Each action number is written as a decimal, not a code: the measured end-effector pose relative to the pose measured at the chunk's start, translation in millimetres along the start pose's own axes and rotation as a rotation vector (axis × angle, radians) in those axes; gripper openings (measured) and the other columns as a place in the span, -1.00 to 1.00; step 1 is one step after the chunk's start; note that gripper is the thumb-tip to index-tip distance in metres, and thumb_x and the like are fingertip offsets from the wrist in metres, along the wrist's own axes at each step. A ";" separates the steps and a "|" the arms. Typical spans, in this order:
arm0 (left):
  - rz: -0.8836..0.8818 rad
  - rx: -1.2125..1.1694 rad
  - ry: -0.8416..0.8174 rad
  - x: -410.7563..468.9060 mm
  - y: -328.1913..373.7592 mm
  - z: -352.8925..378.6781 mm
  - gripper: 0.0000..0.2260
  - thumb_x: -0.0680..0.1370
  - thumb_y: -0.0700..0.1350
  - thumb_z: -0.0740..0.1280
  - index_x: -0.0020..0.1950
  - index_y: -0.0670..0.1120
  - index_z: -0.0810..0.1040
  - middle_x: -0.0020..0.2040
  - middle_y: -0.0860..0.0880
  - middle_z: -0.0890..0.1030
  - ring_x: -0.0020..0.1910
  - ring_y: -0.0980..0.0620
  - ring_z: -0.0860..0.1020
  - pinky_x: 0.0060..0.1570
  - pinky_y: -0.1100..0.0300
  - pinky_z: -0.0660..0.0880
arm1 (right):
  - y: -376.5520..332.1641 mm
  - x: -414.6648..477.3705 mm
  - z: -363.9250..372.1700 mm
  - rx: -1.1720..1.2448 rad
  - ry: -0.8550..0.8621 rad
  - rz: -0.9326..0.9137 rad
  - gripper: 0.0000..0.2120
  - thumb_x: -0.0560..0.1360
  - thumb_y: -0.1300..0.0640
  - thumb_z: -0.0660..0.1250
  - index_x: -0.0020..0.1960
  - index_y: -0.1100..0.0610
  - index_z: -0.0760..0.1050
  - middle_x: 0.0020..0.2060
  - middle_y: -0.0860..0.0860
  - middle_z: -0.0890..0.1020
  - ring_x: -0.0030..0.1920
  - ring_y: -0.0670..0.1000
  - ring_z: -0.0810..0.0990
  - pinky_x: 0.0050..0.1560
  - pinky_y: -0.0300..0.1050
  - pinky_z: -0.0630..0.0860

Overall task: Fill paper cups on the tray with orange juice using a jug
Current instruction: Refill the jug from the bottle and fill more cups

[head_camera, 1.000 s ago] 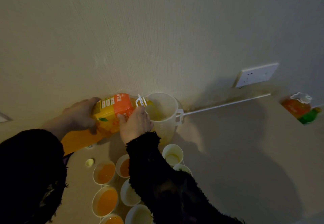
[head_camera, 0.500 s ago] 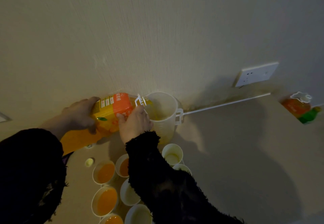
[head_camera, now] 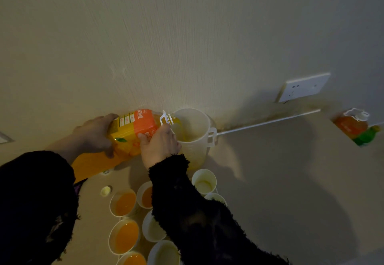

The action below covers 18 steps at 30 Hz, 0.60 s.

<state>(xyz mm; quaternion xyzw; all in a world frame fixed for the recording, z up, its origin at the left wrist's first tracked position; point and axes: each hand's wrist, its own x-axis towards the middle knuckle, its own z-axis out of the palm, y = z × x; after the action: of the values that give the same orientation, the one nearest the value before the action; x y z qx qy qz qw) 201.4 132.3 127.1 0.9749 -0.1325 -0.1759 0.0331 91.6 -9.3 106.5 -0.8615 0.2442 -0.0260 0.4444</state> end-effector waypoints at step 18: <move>-0.003 0.010 0.005 -1.1 2.1 -1.5 0.13 -0.13 -0.03 0.47 0.45 0.00 0.20 0.24 -0.13 0.46 0.20 -0.21 0.44 0.15 -0.14 0.45 | 0.9 1.0 0.0 -0.006 -0.004 -0.001 -0.47 0.53 -0.13 0.27 0.32 0.20 0.24 0.29 0.11 0.46 0.34 0.14 0.36 0.31 0.10 0.27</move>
<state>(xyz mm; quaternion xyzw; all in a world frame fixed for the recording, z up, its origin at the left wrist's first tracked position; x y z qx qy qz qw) 200.4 130.6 129.1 0.9757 -0.1318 -0.1729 0.0284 92.1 -10.1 105.7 -0.8629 0.2431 -0.0238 0.4424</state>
